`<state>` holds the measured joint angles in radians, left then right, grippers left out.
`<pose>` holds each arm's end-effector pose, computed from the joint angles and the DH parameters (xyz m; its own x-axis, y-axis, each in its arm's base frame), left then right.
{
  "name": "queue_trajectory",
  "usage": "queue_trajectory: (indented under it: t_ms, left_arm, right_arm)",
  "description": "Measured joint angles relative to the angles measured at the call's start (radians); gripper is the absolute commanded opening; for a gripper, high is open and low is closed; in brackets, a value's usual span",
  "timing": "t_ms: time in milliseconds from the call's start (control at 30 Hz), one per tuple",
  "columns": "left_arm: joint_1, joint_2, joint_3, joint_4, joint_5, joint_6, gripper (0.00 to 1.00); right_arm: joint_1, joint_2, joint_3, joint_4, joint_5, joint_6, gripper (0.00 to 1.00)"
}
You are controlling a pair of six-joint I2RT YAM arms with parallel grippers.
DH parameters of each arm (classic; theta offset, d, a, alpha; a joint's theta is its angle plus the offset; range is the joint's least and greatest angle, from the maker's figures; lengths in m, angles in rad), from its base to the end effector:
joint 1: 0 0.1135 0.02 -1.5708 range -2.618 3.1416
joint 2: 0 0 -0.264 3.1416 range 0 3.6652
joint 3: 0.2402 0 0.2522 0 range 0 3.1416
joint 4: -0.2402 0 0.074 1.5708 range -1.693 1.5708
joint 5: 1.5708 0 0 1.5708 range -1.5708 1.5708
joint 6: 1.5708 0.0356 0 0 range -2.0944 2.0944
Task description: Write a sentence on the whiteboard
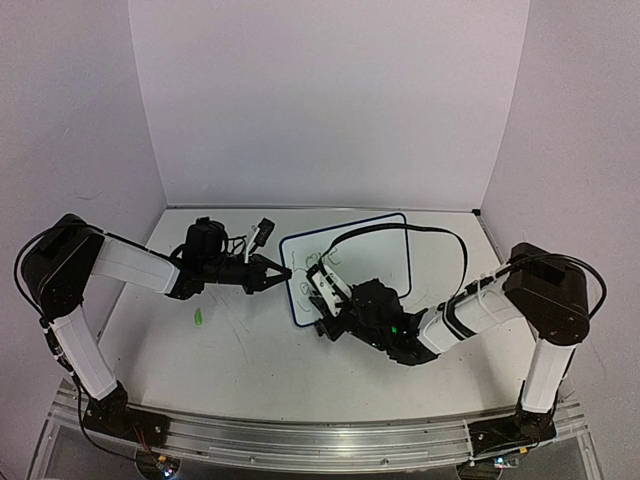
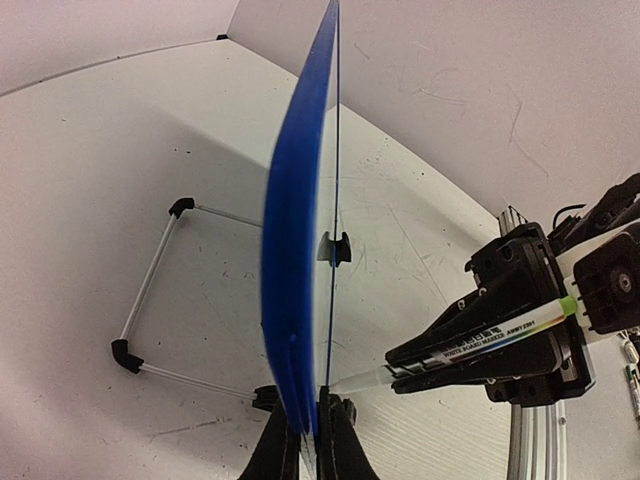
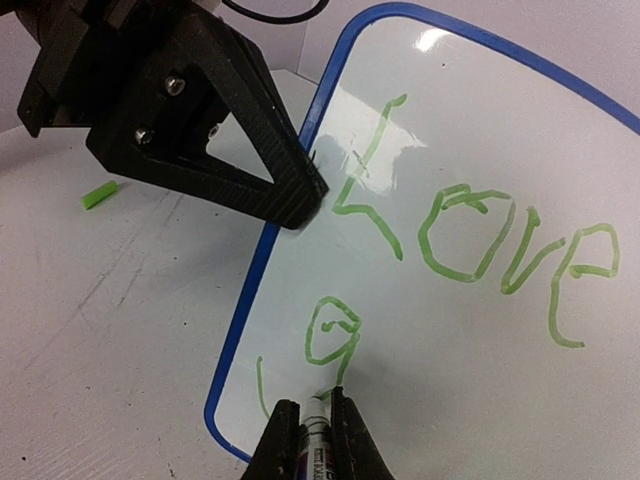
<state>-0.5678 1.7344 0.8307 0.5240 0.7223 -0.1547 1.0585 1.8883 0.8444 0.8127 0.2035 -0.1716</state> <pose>0.2868 -0.2109 0.1813 -0.4507 0.1504 -0.8799 0.8620 0.3294 -0.3852 0.1942 0.3307 0.1578 0.0186 -0.3080 -0.9512 -0.7653 0.6079 -0.2118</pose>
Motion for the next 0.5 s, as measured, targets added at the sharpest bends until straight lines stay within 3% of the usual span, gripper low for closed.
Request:
queue_trajectory:
  t_ms: [500]
  left_arm:
    - [0.0, 0.0, 0.0, 0.0, 0.0, 0.001, 0.0]
  right_arm:
    - [0.022, 0.033, 0.0, -0.014, -0.007, 0.016, 0.0]
